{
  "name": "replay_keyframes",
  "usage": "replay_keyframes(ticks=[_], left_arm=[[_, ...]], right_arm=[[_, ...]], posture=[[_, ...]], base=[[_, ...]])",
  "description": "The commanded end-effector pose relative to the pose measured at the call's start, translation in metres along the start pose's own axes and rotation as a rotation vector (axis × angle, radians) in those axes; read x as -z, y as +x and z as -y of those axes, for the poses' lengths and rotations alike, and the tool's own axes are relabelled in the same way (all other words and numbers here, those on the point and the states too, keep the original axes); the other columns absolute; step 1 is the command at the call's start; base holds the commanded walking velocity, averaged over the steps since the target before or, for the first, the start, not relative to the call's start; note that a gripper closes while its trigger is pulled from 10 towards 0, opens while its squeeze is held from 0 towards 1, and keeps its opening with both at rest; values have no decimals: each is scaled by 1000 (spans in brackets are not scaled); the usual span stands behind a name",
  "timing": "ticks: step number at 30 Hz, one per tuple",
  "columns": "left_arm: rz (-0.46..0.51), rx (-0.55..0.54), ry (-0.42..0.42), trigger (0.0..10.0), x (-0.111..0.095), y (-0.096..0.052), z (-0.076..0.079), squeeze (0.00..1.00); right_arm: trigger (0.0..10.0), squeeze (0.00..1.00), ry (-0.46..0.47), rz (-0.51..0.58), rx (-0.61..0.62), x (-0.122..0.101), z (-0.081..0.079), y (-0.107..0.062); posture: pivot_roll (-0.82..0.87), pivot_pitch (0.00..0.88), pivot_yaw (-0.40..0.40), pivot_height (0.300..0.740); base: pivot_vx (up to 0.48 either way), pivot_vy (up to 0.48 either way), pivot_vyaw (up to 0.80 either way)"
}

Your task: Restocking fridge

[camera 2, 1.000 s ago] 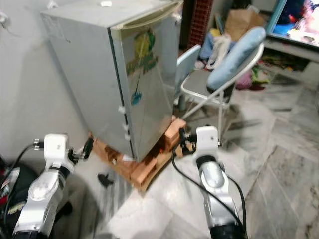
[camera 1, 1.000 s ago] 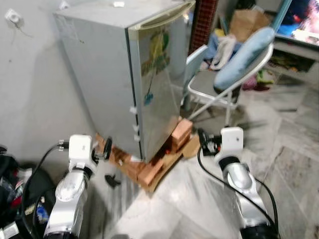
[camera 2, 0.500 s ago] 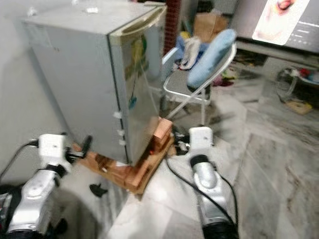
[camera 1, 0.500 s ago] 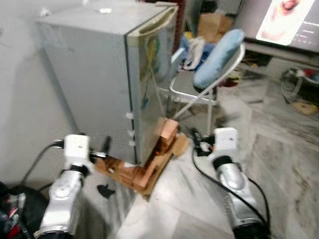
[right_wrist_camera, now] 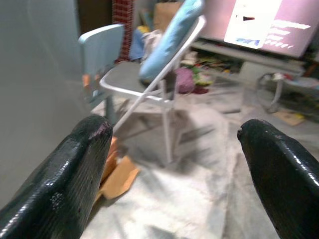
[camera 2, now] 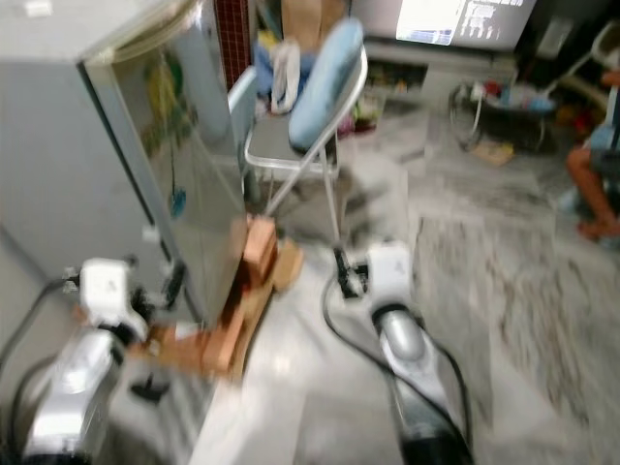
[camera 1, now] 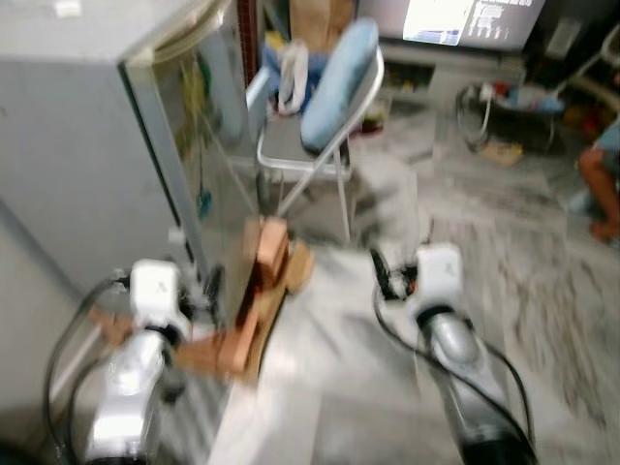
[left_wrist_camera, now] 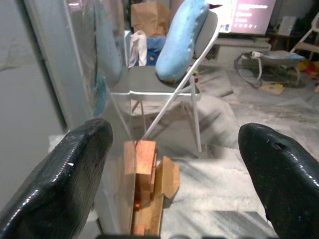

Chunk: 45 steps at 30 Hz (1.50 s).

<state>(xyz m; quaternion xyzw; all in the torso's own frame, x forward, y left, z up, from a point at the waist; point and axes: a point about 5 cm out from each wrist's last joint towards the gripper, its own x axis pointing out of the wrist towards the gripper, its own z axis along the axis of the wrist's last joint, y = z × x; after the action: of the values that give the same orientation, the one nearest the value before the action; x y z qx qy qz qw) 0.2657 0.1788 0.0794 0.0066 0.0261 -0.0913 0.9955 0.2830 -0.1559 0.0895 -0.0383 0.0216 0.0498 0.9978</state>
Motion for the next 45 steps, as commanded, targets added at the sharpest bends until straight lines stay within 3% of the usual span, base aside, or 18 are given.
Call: replay_keyframes(ticks=[1, 18, 27, 32, 37, 38, 39, 42, 45], left_arm=[[-8, -22, 13, 10000, 0, -3, -9, 0], [22, -70, 36, 10000, -10, 9, -21, 0], [27, -178, 72, 10000, -11, 8, -30, 0], [13, -264, 57, 10000, -7, 10, -43, 0], [-3, -347, 51, 10000, -8, 22, -61, 0], [-3, -347, 51, 10000, -8, 22, -61, 0], [0, -316, 48, 10000, -13, 36, -59, 0], [8, -268, 37, 10000, -21, 54, -54, 0], [14, -234, 29, 10000, -28, 64, -49, 0]], right_arm=[[10000, 0, 16, 14, -21, -4, -8, 3], [10000, 0, 25, 7, -17, -8, -3, -1], [10000, 0, 26, 3, -14, -9, -1, -4], [10000, 0, 40, 8, -29, -12, -1, -6], [10000, 0, 51, 13, -64, -19, -2, -15], [10000, 0, 51, 13, -64, -19, -2, -15], [10000, 0, 47, 6, -72, -21, 0, -21], [10000, 0, 39, -4, -83, -21, 0, -27], [10000, 0, 33, -9, -88, -21, 1, -30]], posture=[[51, 23, -37, 740], [41, 26, -41, 740], [35, 30, -39, 740], [27, 49, -46, 740], [2, 69, -48, 740], [2, 69, -48, 740], [-15, 81, -56, 740], [-26, 87, -58, 740], [-40, 89, -55, 740]], base=[[356, 0, 0], [288, 0, 0], [57, 0, 0], [0, 0, 0], [0, 0, 0], [0, 0, 0], [0, 0, 0], [0, 0, 0], [0, 0, 0]])
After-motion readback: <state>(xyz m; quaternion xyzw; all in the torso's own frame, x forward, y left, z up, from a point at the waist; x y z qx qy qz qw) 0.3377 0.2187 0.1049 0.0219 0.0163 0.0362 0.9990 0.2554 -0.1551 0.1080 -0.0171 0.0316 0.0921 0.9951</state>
